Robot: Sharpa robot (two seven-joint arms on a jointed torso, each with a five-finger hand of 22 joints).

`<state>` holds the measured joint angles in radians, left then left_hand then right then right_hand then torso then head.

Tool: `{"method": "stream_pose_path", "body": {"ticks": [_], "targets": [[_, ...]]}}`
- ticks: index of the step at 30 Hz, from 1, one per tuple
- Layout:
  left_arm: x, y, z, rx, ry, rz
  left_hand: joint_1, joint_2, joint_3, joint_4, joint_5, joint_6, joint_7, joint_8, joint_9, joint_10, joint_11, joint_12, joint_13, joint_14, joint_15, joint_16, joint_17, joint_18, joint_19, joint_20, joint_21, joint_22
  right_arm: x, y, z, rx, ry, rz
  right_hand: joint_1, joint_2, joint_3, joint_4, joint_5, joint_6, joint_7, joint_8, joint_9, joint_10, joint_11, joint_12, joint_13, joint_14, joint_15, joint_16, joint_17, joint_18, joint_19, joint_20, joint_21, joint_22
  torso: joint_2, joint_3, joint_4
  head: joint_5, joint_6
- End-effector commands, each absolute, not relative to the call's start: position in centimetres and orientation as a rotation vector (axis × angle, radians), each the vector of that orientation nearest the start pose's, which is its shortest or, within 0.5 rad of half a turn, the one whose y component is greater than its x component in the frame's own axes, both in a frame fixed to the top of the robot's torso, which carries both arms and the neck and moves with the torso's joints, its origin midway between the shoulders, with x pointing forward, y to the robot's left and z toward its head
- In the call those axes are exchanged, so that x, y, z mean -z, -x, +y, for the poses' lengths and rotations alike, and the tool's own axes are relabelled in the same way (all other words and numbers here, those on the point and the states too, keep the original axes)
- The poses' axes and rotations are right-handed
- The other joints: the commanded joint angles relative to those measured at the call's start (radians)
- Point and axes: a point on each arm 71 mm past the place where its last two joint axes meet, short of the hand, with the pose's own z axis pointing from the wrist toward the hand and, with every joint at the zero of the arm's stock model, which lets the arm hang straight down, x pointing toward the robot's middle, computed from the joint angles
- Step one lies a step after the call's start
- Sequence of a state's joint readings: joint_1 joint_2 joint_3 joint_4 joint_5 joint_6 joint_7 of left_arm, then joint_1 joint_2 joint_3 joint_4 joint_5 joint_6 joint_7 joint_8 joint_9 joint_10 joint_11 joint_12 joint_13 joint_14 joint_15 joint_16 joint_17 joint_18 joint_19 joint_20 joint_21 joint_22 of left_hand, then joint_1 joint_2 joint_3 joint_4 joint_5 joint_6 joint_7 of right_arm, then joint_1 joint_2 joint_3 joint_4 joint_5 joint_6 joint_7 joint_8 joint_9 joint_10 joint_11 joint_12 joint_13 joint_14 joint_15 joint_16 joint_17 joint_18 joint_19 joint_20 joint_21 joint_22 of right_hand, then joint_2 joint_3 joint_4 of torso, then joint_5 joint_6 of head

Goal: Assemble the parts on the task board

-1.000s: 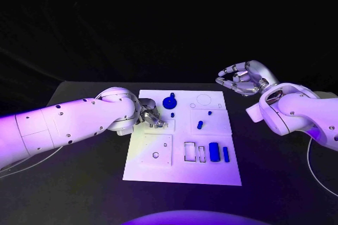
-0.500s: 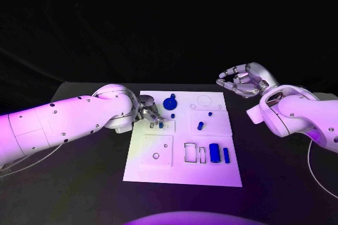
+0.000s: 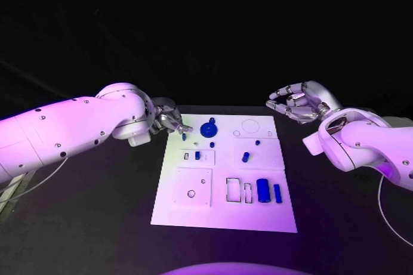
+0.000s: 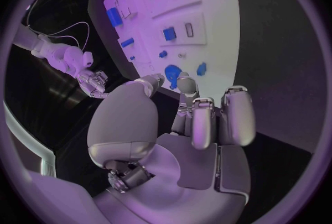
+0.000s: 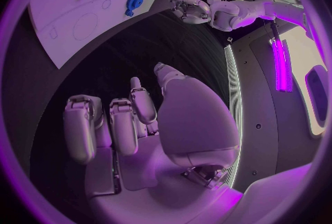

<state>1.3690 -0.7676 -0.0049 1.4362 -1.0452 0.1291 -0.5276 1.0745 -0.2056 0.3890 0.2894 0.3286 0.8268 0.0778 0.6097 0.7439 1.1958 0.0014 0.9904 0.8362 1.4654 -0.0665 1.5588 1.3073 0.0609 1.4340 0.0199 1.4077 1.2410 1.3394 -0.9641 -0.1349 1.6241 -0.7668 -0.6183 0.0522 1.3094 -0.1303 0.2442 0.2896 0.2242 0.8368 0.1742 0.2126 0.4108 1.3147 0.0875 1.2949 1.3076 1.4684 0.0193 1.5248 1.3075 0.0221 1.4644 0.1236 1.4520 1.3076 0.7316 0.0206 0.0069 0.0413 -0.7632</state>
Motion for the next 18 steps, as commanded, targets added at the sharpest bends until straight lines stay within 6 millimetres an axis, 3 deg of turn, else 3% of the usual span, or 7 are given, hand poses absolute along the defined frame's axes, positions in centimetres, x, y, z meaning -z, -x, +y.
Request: {"method": "stream_pose_path", "body": {"ticks": [1,8,18], "targets": [[12.7,-53.1,20.7,0.487,0.241,2.168,0.013,0.004,-0.014,0.002,0.003,-0.028,0.019,-0.041,-0.030,-0.019,0.016,-0.019,-0.025,0.095,0.016,-0.006,0.229,0.007,0.000,0.017,-0.004,-0.004,13.6,-48.2,-24.7,-0.914,-0.488,1.452,-0.009,0.002,-0.004,-0.001,-0.005,-0.009,-0.001,0.006,-0.001,-0.006,0.001,-0.003,-0.001,0.074,-0.006,-0.004,0.159,0.010,0.038,-0.007,-0.005,0.178,0.002,-0.0002,0.0010,0.000,0.006],[11.9,-54.9,20.9,0.412,0.200,2.148,0.001,0.010,-0.027,0.004,0.000,-0.020,0.023,-0.053,-0.047,-0.014,0.021,-0.008,-0.017,0.097,0.021,-0.003,0.234,0.005,0.005,0.025,0.001,0.007,13.6,-48.2,-24.5,-0.917,-0.487,1.455,-0.008,0.002,-0.003,-0.002,-0.002,-0.009,-0.001,0.007,-0.001,-0.006,0.001,-0.002,-0.001,0.074,-0.007,-0.004,0.159,0.010,0.039,-0.007,-0.005,0.178,0.005,-0.0031,-0.0012,0.004,0.014],[13.5,-56.3,20.5,0.312,0.155,2.210,-0.006,0.012,-0.033,0.004,-0.002,-0.015,0.022,-0.056,-0.053,-0.012,0.021,-0.005,-0.016,0.098,0.022,-0.002,0.237,0.005,0.006,0.026,0.003,0.011,13.6,-48.2,-24.4,-0.920,-0.485,1.457,-0.008,0.003,-0.002,-0.002,0.000,-0.009,-0.001,0.008,-0.001,-0.005,0.001,-0.002,-0.001,0.074,-0.007,-0.004,0.159,0.010,0.039,-0.007,-0.006,0.178,0.010,-0.0045,-0.0022,0.009,0.016]]}}
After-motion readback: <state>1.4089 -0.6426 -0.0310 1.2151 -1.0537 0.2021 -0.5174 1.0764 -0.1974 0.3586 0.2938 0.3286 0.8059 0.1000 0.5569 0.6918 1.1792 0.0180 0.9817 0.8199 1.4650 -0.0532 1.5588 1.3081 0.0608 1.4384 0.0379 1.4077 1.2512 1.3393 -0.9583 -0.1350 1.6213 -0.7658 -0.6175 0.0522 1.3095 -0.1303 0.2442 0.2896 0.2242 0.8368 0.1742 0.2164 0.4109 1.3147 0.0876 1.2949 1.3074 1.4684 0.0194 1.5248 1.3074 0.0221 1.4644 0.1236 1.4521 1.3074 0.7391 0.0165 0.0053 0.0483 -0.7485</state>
